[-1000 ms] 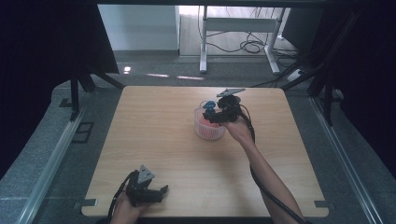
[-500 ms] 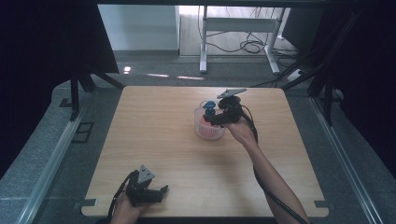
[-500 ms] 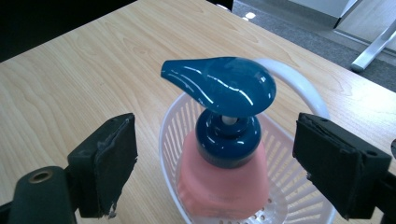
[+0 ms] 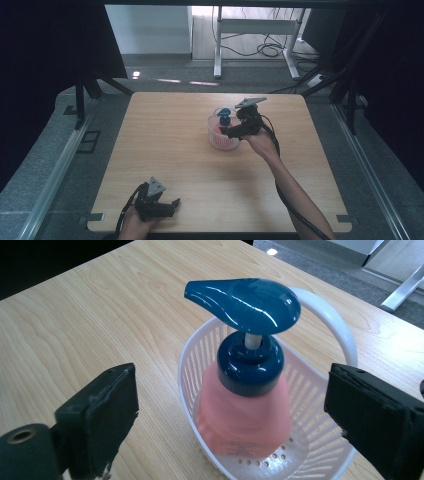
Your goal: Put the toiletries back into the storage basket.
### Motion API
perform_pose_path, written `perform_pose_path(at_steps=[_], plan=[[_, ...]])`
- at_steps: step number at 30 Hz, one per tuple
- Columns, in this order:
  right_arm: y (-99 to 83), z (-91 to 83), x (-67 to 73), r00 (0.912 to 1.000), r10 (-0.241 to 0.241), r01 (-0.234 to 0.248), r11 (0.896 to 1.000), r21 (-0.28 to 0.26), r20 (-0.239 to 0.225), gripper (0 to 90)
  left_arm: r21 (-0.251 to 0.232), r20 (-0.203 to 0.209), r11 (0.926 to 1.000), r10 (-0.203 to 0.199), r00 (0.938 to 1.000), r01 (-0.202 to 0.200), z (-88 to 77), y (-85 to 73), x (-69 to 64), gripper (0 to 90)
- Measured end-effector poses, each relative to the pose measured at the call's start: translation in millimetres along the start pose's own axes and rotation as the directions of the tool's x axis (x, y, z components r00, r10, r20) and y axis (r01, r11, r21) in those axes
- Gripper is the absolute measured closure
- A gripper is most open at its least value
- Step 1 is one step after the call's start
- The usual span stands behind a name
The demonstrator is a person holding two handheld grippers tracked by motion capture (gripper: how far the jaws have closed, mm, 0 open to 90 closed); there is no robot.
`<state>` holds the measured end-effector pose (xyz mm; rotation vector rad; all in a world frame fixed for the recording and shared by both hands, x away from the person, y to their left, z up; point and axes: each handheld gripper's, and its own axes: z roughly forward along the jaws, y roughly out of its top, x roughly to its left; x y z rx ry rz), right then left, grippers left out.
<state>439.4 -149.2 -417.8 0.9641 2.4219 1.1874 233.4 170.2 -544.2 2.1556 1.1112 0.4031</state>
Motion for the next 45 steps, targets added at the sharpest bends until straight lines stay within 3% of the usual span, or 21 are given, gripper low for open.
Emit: perform_pose_path(at_steps=[24, 45], plan=[[-14.2, -17.9, 5.3, 0.9995, -0.031, 0.031, 1.0, 0.0, -0.005, 3.8, -0.001, 0.001, 1.0, -0.002, 1.0, 0.002, 0.1, 0.0, -0.2, 10.1], [-38.8, -37.7, 10.7, 0.9994, -0.031, 0.031, 0.999, -0.01, -0.015, 3.9, -0.001, 0.0, 1.0, -0.002, 1.0, 0.002, -0.1, 0.0, -0.3, 10.1]])
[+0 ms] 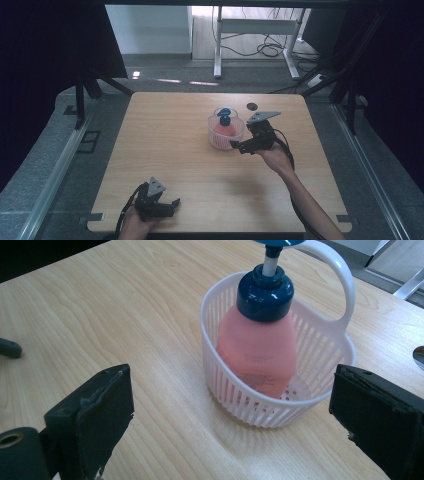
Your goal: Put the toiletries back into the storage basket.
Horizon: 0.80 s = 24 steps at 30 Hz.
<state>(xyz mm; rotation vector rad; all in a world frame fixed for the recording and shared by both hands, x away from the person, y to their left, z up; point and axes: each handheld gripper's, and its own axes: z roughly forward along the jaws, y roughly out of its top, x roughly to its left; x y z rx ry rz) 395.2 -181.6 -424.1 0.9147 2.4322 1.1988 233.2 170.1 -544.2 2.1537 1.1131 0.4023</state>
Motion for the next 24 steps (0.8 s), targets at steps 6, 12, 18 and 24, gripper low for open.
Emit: perform_pose_path(at_steps=[6, 12, 18, 24], plan=[[-5.5, -7.6, 4.3, 0.9999, -0.007, 0.007, 1.0, -0.006, -0.008, 3.8, 0.0, 0.0, 1.0, 0.0, 1.0, 0.0, 0.0, 0.0, 0.0, 10.1], [-11.3, -15.7, 7.4, 0.9999, -0.013, 0.013, 1.0, -0.009, -0.01, 3.7, 0.0, 0.0, 1.0, 0.0, 1.0, 0.0, 0.0, 0.0, 0.0, 10.1], [-18.1, -24.6, 9.8, 0.9999, -0.015, 0.015, 1.0, -0.011, -0.007, 2.8, 0.0, 0.0, 1.0, 0.0, 1.0, 0.0, 0.0, 0.0, -0.1, 10.1], [-26.7, -32.7, 11.5, 0.9999, -0.016, 0.016, 1.0, -0.01, -0.005, 1.6, 0.0, 0.0, 1.0, 0.0, 1.0, 0.0, 0.0, 0.0, -0.1, 10.1]])
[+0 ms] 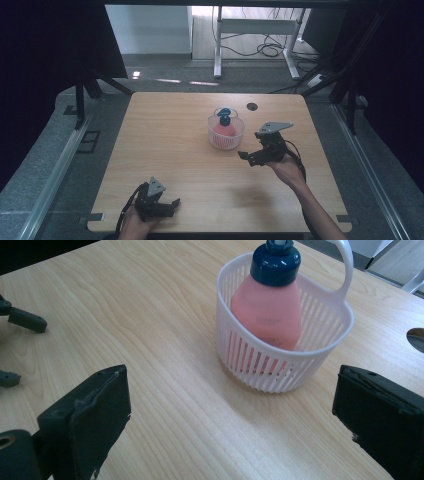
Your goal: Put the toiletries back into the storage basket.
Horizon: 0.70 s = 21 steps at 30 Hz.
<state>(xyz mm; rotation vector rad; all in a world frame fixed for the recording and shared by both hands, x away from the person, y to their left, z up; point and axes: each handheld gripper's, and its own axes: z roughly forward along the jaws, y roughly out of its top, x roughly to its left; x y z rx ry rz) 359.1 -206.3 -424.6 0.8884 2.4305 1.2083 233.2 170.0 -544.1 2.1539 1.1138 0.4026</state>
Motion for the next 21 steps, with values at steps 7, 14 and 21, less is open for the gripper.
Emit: perform_pose_path(at_steps=[7, 14, 21], plan=[[-10.0, -7.8, 3.0, 1.0, -0.005, 0.005, 1.0, 0.008, 0.001, 0.0, 0.0, -0.001, 1.0, 0.002, 1.0, -0.002, 0.0, 0.0, 0.1, 10.1], [-19.7, -14.5, 6.4, 0.9999, -0.01, 0.01, 1.0, 0.011, 0.004, 0.0, 0.0, -0.001, 1.0, 0.001, 1.0, -0.001, 0.0, 0.0, 0.1, 10.1], [-29.7, -24.4, 9.0, 1.0, 0.001, -0.001, 1.0, 0.001, 0.007, 0.0, 0.0, -0.001, 1.0, 0.001, 1.0, -0.001, 0.0, 0.0, 0.0, 10.1]])
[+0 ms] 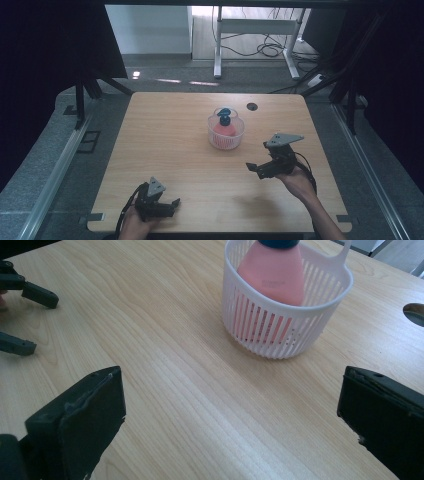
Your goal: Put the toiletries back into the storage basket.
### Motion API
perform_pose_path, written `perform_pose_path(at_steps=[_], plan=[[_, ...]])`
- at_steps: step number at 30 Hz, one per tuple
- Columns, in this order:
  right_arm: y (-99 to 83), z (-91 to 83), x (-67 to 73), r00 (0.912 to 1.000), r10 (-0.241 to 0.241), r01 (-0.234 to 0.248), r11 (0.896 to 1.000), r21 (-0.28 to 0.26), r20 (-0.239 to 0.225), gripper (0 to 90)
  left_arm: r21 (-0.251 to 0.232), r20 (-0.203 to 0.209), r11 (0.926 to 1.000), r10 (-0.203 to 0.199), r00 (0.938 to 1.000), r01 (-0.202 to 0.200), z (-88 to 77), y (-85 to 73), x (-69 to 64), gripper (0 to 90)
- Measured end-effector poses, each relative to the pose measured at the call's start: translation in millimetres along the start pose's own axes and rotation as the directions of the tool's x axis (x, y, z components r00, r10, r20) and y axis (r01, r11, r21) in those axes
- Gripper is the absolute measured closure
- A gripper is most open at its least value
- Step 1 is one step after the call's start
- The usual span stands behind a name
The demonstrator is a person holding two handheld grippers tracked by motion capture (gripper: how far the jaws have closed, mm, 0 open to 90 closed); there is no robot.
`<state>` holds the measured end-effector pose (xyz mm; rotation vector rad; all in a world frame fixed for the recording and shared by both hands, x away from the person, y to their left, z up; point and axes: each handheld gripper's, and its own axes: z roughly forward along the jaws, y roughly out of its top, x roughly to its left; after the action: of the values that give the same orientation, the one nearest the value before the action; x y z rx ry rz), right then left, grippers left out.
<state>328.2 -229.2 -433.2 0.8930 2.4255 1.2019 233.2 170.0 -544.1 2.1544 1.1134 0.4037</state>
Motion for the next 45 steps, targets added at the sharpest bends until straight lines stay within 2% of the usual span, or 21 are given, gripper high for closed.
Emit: perform_pose_path(at_steps=[8, 29, 39, 45], plan=[[-16.2, -9.2, 1.6, 0.9998, 0.017, -0.017, 1.0, -0.001, 0.003, 0.0, 0.0, 0.0, 1.0, -0.003, 1.0, 0.003, 0.0, 0.0, -0.2, 10.1], [-65.4, -33.5, 1.6, 0.9959, 0.055, -0.055, 0.998, 0.004, 0.072, 0.0, 0.0, 0.0, 1.0, -0.003, 1.0, 0.003, 0.0, -0.1, -0.3, 10.1], [-91.1, -35.1, -0.8, 0.9915, 0.076, -0.078, 0.997, 0.018, 0.106, 0.0, -0.001, -0.001, 1.0, -0.005, 1.0, 0.005, 0.0, -0.1, -0.4, 10.1], [-107.1, -31.0, -2.5, 0.9895, 0.098, -0.101, 0.995, 0.026, 0.106, 0.0, -0.001, -0.001, 1.0, -0.004, 1.0, 0.004, 0.0, -0.1, -0.4, 10.1]])
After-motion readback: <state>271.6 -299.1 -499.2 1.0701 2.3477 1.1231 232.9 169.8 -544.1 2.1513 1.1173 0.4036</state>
